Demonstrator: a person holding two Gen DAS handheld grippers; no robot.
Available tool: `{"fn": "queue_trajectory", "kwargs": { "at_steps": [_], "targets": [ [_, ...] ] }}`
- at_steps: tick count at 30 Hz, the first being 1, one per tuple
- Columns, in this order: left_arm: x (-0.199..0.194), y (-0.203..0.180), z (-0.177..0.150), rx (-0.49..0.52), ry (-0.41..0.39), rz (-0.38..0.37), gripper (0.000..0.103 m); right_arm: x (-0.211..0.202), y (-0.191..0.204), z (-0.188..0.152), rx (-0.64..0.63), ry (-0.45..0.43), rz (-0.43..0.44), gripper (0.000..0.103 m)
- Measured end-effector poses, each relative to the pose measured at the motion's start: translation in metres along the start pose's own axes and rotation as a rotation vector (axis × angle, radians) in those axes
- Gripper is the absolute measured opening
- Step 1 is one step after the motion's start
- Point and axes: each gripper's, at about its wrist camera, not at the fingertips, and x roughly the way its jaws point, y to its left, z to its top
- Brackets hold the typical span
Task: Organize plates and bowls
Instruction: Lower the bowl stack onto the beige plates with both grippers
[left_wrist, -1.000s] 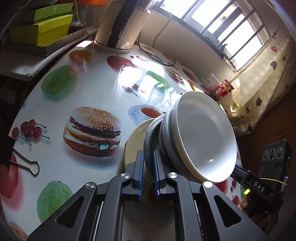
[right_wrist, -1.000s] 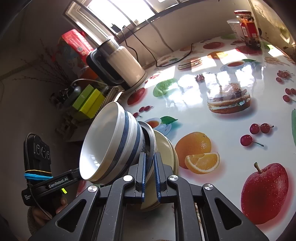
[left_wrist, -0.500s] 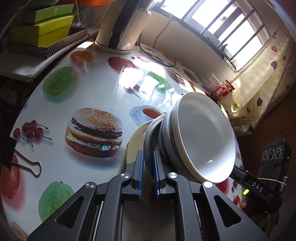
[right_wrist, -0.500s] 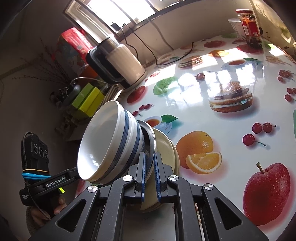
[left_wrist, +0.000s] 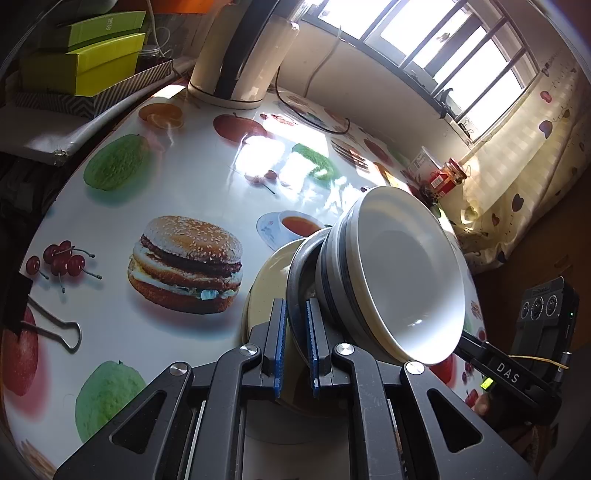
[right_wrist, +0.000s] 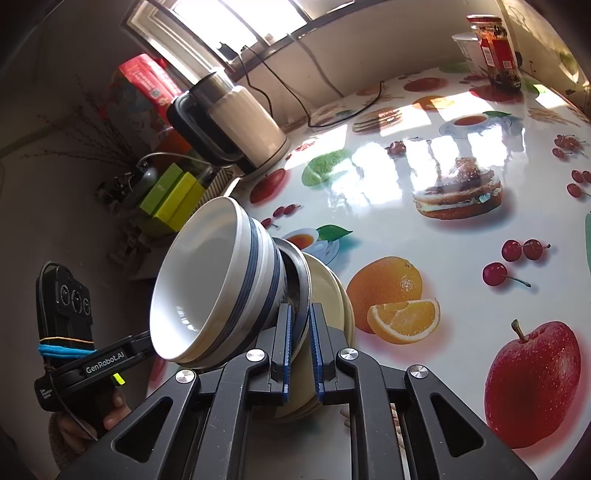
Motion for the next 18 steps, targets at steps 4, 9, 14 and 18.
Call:
{"fn": "queue_trajectory", "kwargs": {
  "at_steps": [4,9,14,18],
  "targets": [
    [0.0002,0.0001,0.0003,-0.003,-0.001,-0.004,0.010,0.0003,-0.0001,-0.0009,0.005,0.001,-0.003,0.012],
    [0.0007,0.0011,0.0003,-0.007,-0.002,-0.005,0.010,-0.0001,-0.0010,-0.0010,-0.001,0.001,-0.006,0.012],
    [0.0003,0.0007,0.0001,-0.006,-0.003,0.000,0.010,-0.0005,-0.0005,-0.0011,-0.001,0.001,-0.005,0.012],
    [0.0010,-0.0001,0.0002,-0.003,-0.001,0.007,0.011,-0.0019,-0.0012,-0.0014,-0.005,-0.006,-0.016,0.012]
  ]
}}
